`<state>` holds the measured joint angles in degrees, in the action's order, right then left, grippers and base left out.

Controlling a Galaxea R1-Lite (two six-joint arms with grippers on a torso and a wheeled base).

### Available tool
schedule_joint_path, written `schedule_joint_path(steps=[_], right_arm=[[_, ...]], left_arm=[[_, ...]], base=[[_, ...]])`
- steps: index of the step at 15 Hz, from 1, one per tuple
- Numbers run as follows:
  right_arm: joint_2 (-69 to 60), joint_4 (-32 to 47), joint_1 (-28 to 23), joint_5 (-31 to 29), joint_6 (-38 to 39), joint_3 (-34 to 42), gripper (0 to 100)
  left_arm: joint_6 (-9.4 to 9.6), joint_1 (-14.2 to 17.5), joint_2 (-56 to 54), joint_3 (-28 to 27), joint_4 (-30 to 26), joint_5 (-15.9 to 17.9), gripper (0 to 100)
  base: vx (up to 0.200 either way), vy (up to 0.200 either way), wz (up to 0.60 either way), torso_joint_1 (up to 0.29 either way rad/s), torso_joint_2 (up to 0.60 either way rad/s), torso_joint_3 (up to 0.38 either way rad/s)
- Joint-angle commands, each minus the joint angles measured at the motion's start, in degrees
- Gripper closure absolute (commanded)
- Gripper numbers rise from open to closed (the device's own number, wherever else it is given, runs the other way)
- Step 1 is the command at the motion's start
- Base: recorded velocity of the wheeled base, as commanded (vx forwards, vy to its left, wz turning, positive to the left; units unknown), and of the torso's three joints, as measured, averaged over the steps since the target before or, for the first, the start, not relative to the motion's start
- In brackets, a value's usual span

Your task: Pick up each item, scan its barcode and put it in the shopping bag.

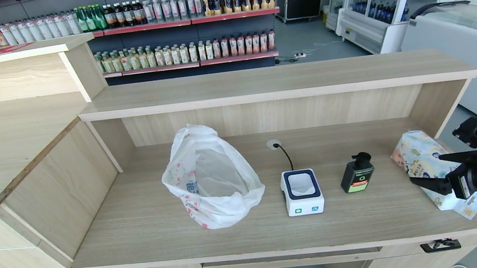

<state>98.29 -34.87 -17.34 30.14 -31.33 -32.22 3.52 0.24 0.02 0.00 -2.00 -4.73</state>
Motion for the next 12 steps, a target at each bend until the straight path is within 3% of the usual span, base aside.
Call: schedule_joint_path(steps=[1,4,9,12], right_arm=[[4.98,0.06,-0.51,1.51,-0.84,-3.55,0],[9.81,1.38,-0.42,4.67,-1.1,-9.44,0],[14.56,1.91,0.11,6.95,-4.18,-11.2,0],[17.37,4.28,0.37,12.23,-7.78,-14.27,0]], left_arm=[[-0.01,0.02,-0.02,0.0,-0.02,-0.02,0],[-0.01,0.02,-0.02,0.0,-0.02,-0.02,0],[-0.01,0.02,-0.02,0.0,-0.02,-0.02,0],[-0.01,0.02,-0.02,0.0,-0.02,-0.02,0]], base=[[0.0,0.0,0.0,0.0,0.0,0.0],[0.0,0.0,0.0,0.0,0.0,0.0],[0.0,0.0,0.0,0.0,0.0,0.0],[0.0,0.0,0.0,0.0,0.0,0.0]])
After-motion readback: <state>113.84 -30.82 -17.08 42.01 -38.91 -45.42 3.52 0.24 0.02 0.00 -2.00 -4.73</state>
